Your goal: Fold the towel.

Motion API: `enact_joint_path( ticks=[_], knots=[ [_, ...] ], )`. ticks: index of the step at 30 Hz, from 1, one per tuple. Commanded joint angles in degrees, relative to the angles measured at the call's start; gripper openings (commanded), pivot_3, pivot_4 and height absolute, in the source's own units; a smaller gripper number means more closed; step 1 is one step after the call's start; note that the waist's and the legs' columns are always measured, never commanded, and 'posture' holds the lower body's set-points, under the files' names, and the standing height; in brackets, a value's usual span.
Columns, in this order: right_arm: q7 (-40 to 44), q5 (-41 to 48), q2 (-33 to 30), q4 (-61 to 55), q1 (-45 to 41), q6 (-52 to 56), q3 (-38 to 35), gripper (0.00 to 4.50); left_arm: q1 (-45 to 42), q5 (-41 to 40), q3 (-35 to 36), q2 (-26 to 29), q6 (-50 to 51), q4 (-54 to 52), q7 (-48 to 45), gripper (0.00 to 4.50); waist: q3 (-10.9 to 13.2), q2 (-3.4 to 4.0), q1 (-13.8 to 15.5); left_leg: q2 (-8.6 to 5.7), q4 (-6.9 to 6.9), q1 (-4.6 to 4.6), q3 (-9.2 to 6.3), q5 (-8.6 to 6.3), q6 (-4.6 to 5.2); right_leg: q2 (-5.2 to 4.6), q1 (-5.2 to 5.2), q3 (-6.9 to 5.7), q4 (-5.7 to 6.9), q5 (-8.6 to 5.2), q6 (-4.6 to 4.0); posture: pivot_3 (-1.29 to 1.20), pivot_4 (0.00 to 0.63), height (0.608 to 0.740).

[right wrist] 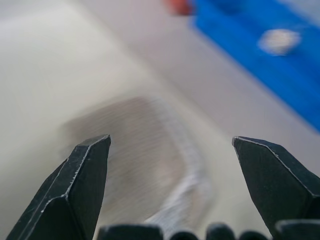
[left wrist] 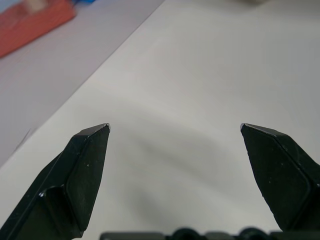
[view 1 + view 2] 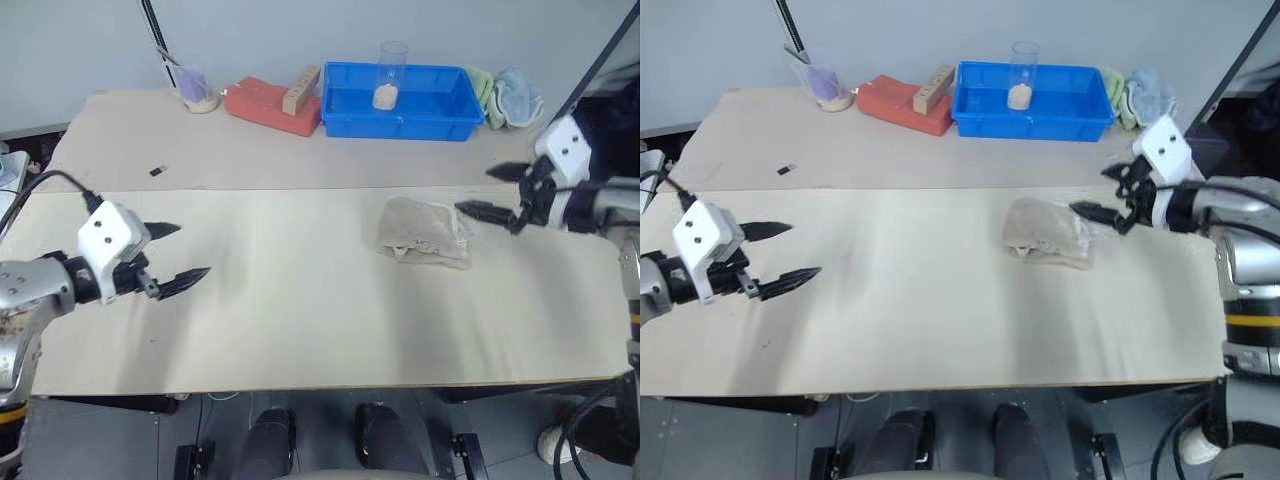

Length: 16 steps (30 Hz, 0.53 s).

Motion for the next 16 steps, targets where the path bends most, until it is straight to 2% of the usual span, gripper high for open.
enact_joint_path(
  ticks=[1,7,16],
  knots=[
    [5.84,3.43,-3.84,-4.27,5.60,-3.73,-5.35,4.32,3.35,-0.57,6.91,-0.12,-0.97,-0.94,-0.28,4.50,0.00,0.00,0.23,0.00,0.01,0.00,-0.01,0.00,0.00,-0.01,0.00,-0.01,0.01,0.00,0.00,0.00,0.150,0.740],
    [8.67,3.62,-5.62,-4.72,11.45,-6.23,-6.02,4.32,7.01,-2.51,10.16,-0.44,1.12,-1.90,-0.82,4.50,0.00,0.00,-0.04,0.06,0.00,0.14,0.01,0.00,-0.01,0.02,0.08,0.02,0.05,0.00,0.00,0.00,0.150,0.740],
    [7.93,3.25,-5.91,-4.23,11.13,-5.92,-5.55,4.32,5.66,-4.57,10.00,0.96,2.18,-0.85,-2.02,4.50,0.00,0.00,-0.14,0.06,-0.03,0.18,0.04,0.00,-0.01,0.02,0.06,0.04,0.10,-0.01,-0.02,0.00,0.150,0.740]
  ],
)
